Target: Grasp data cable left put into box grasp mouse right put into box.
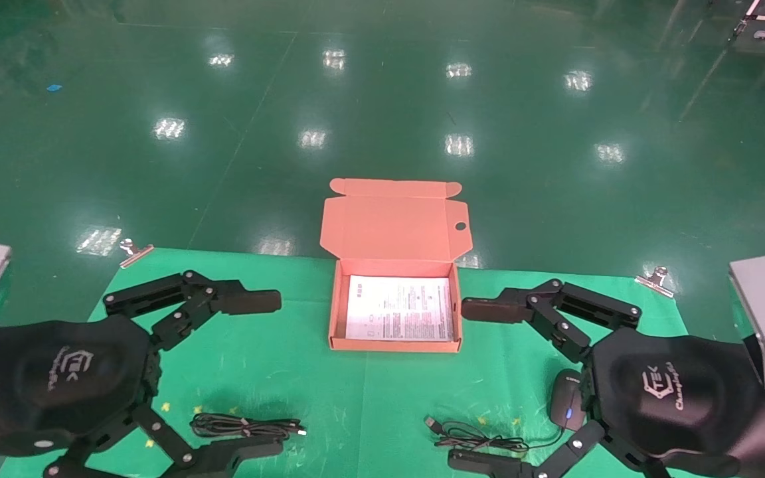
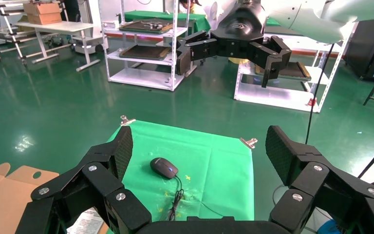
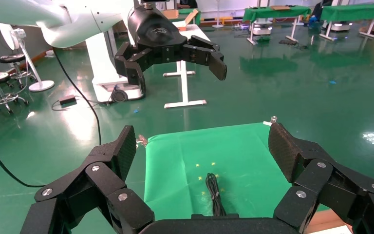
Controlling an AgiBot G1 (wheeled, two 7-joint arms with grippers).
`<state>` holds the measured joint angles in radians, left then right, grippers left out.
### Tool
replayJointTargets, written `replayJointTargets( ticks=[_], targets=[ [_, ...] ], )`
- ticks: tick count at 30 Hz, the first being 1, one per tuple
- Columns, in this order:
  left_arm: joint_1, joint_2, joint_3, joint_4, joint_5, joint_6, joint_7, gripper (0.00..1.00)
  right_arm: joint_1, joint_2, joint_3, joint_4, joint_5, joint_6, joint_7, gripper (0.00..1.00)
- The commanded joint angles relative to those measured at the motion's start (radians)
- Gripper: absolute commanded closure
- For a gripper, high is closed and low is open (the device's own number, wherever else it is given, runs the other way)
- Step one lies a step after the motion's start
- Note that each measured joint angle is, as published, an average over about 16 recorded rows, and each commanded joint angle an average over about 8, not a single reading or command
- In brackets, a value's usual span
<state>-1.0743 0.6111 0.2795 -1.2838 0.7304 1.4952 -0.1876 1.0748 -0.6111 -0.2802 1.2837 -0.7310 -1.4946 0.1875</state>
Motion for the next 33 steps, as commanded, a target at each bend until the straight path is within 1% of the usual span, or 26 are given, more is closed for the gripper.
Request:
replayJointTargets(
  ticks=[1, 25, 29, 33],
  targets=[
    [0.000, 0.000, 0.000, 0.000, 0.000, 0.000, 0.000, 0.00, 0.000, 0.000, 0.000, 0.000, 0.000, 0.000, 0.000, 0.00],
    [-0.004, 0.002, 0.002, 0.001, 0.004, -0.002, 0.001, 0.00, 0.001, 0.000, 0.000, 0.001, -0.001, 0.000, -0.001, 0.00],
    [-0.036, 0.005, 0.015, 0.004, 0.036, 0.017, 0.006, 0.00, 0.014, 0.003, -0.005, 0.010, -0.041, 0.004, -0.025, 0.00],
    [-0.116, 0.024, 0.063, 0.025, 0.120, 0.054, 0.005, 0.00, 0.050, 0.006, -0.023, 0.031, -0.128, 0.001, -0.076, 0.00]
  ],
)
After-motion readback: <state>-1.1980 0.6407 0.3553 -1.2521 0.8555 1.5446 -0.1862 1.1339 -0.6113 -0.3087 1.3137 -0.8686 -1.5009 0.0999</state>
